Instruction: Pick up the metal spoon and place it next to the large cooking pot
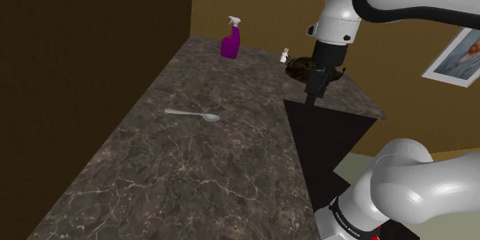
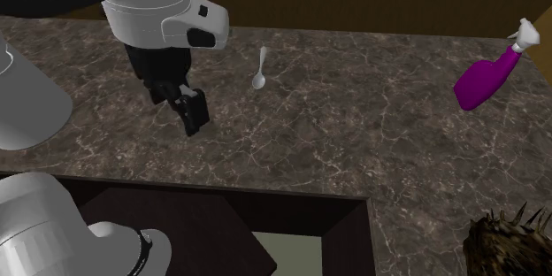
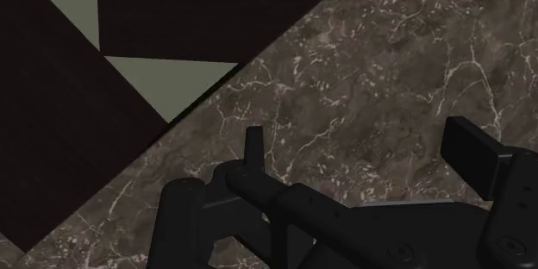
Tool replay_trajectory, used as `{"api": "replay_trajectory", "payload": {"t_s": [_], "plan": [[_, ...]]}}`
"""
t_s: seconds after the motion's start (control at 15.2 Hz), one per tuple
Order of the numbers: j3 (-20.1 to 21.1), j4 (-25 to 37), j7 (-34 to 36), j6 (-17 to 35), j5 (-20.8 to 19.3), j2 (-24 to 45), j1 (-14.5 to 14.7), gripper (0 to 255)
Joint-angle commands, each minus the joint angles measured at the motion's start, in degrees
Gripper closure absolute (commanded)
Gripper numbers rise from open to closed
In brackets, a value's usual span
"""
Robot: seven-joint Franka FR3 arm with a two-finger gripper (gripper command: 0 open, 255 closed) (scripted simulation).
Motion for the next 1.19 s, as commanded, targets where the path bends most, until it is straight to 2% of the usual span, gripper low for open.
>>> {"api": "replay_trajectory", "payload": {"t_s": [0.0, 0.53, 1.12], "plan": [[0.00, 0.00, 0.00, 0.00, 0.00, 0.00, 0.00, 0], [0.19, -1.84, -4.83, 18.61, 2.19, 11.28, 2.58, 0], [0.82, 2.40, -10.90, 36.56, 5.52, 27.34, 5.75, 0]]}}
